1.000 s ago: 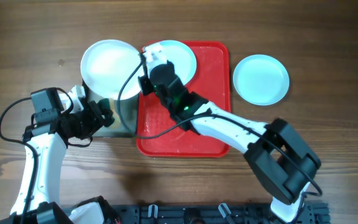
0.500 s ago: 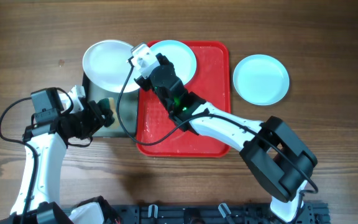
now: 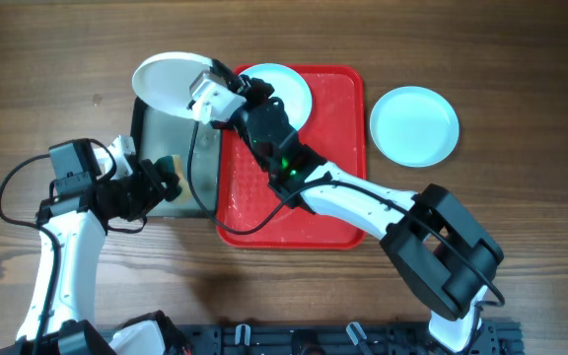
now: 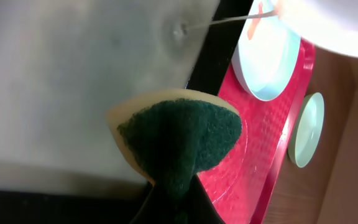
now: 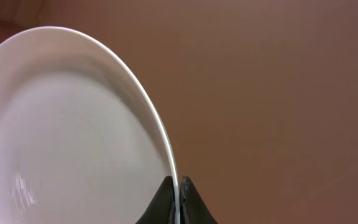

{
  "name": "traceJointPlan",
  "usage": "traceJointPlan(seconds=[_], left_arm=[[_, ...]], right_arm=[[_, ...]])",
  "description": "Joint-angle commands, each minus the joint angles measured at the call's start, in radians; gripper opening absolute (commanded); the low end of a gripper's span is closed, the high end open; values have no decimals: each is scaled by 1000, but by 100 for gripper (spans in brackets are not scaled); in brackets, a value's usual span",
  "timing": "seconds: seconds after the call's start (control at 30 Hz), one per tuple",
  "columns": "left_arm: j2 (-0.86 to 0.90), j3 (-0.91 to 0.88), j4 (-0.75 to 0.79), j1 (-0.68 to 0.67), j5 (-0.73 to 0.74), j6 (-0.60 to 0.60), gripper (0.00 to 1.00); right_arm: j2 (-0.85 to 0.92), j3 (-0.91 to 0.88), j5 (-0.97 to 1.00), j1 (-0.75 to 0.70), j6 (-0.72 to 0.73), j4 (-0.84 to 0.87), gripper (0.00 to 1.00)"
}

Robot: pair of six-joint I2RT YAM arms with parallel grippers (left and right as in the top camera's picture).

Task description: Clean dirty plates on tray and stack at the side

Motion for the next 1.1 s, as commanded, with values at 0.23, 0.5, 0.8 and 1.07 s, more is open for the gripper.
traceJointPlan(seconds=[0.23, 0.5, 0.8, 1.07], left_arm=[[-16, 0, 2, 5, 8, 24, 4], [-16, 0, 2, 5, 8, 24, 4], [-16, 0, 2, 5, 8, 24, 4], [-16, 0, 2, 5, 8, 24, 4]], right_arm=[[7, 14, 2, 2, -71, 30, 4], [7, 14, -43, 2, 1, -2, 4], [7, 14, -97, -22, 367, -173, 4], [-8, 14, -156, -74, 761, -387, 4]])
